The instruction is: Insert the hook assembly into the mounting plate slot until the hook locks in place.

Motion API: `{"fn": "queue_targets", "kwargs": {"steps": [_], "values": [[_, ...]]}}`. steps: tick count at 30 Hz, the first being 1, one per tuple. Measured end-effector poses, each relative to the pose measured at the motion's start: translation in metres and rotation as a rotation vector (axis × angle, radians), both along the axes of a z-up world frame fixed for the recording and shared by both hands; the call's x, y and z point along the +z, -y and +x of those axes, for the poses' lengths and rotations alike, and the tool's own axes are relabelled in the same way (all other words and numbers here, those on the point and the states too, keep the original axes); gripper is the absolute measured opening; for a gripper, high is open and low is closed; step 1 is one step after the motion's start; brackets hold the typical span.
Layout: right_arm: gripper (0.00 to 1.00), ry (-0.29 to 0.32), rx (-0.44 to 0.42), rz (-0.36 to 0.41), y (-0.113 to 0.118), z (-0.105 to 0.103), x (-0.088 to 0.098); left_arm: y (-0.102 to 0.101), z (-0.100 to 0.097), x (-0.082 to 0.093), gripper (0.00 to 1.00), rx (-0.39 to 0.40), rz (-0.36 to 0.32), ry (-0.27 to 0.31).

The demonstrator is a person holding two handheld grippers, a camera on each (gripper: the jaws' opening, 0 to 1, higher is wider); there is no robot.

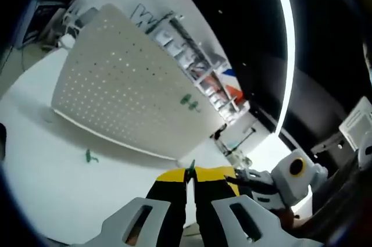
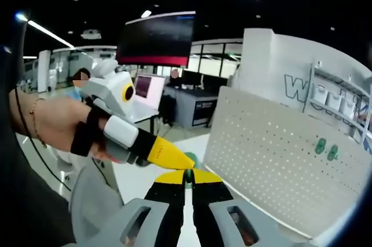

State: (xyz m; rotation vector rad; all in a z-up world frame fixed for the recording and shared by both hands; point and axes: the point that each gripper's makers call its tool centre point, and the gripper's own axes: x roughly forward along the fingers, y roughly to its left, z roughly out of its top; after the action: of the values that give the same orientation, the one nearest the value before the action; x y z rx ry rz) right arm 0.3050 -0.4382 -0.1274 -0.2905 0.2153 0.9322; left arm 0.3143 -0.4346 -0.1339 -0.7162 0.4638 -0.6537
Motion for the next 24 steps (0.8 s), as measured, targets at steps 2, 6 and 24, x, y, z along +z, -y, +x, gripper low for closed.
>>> {"fn": "queue_targets", "kwargs": {"steps": [2,6,24], "values": [[0.01,-0.018,0.001,0.002,0.001,0.0,-0.003,0.0,0.0,-0.002,0.03,-0.009,0.056,0.019],[0.01,-0.062,0.004,0.014,0.002,-0.001,-0.008,0.001,-0.001,-0.006,0.03,-0.026,0.09,0.021],[0.0,-0.145,-0.028,0.043,0.017,0.004,-0.022,-0.006,-0.002,-0.008,0.35,-0.06,0.218,0.156]]}}
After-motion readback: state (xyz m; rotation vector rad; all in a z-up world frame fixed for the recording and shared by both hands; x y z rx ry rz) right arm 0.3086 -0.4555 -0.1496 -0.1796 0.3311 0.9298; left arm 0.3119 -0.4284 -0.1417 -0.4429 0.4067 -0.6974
